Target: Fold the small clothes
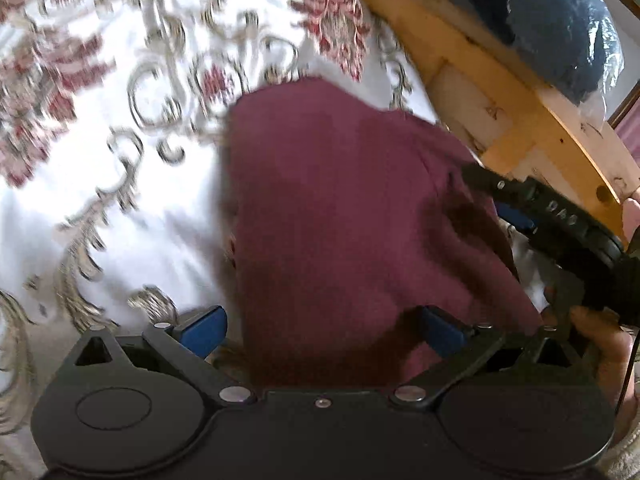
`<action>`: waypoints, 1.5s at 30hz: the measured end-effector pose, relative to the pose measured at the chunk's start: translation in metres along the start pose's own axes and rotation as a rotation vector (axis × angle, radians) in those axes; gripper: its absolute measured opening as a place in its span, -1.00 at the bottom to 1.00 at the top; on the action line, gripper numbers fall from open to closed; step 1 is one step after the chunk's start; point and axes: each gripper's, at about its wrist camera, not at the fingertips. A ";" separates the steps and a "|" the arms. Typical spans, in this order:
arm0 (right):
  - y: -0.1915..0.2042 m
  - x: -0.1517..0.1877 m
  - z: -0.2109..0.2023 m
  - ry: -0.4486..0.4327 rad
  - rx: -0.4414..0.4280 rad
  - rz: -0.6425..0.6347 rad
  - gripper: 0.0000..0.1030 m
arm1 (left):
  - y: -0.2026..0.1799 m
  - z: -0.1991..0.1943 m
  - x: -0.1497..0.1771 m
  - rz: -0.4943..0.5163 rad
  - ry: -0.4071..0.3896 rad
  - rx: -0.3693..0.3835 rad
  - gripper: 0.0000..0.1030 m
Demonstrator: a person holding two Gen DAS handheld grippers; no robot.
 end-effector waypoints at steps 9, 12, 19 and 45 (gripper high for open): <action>0.005 0.003 0.010 0.061 -0.007 -0.041 0.82 | 0.005 0.009 0.005 -0.008 0.027 0.010 0.99; 0.008 0.003 0.007 0.003 -0.059 -0.062 0.76 | 0.004 0.010 0.005 -0.004 0.027 0.005 0.99; 0.003 0.002 0.017 0.064 -0.068 -0.058 0.66 | 0.004 0.010 0.004 0.002 0.021 0.001 0.99; -0.005 0.002 0.010 0.083 -0.113 0.008 0.21 | 0.012 0.007 0.006 -0.025 0.012 0.042 0.99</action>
Point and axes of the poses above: each gripper's, at about its wrist camera, not at the fingertips, and z roughly the way its jaws point, y to its left, x to its underside, and after that the axes turned 10 degrees about y, right-handed
